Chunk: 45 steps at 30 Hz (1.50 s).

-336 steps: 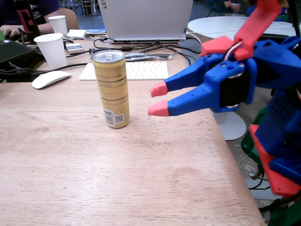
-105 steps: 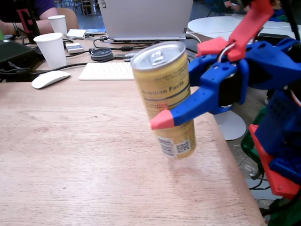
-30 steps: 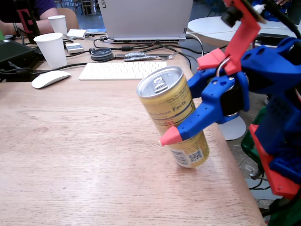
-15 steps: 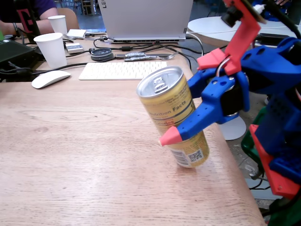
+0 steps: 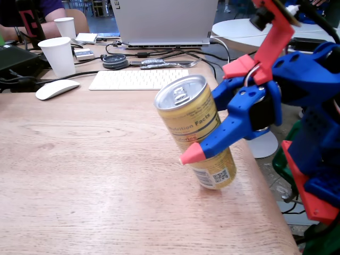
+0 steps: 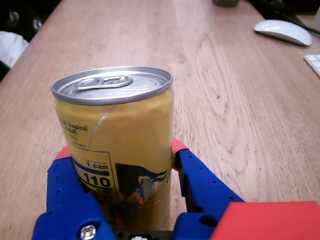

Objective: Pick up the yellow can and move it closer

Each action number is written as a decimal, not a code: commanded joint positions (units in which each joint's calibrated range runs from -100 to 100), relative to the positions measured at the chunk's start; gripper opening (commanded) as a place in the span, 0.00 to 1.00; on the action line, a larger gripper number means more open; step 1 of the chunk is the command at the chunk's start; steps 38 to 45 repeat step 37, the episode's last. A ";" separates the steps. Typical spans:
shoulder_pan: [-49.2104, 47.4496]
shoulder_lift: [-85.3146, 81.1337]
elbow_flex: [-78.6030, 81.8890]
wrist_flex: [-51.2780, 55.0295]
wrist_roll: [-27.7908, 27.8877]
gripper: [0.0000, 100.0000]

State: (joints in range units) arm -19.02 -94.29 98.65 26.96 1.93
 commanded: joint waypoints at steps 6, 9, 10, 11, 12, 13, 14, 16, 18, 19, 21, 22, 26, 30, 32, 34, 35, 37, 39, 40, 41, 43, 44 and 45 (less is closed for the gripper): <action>0.41 -2.62 0.31 -0.19 0.15 0.16; 0.41 -2.62 0.31 -0.19 0.15 0.16; 0.41 -2.62 0.31 -0.19 0.15 0.16; 0.41 -2.62 0.31 -0.19 0.15 0.16; 0.41 -2.62 0.31 -0.19 0.15 0.16; 0.41 -2.62 0.31 -0.19 0.15 0.16; 0.41 -2.62 0.31 -0.19 0.15 0.16; 0.41 -2.62 0.31 -0.19 0.15 0.16; 0.41 -2.62 0.31 -0.19 0.15 0.16; 0.24 -2.62 0.31 -0.19 0.15 0.16; 0.24 -2.62 0.31 -0.19 0.15 0.16; 0.24 -2.62 0.31 -0.19 0.15 0.16; -0.10 -2.62 0.31 -0.19 0.15 0.16; -0.10 -2.62 0.31 -0.19 0.15 0.16; -0.10 -2.62 0.41 -0.19 0.15 0.16; -0.10 -2.62 0.41 -0.19 0.15 0.16; -0.10 -2.62 0.41 -0.19 0.15 0.16; -0.10 -2.62 0.41 -0.19 0.15 0.16; -0.10 -2.62 0.41 -0.19 0.15 0.16; -0.10 -2.62 0.41 -0.19 0.15 0.16; -0.10 -2.62 0.41 -0.19 0.15 0.16; -0.10 -2.62 0.41 -0.19 0.15 0.16; -0.10 -2.62 0.41 -0.19 0.15 0.16; -0.10 -2.62 0.41 -0.19 0.15 0.16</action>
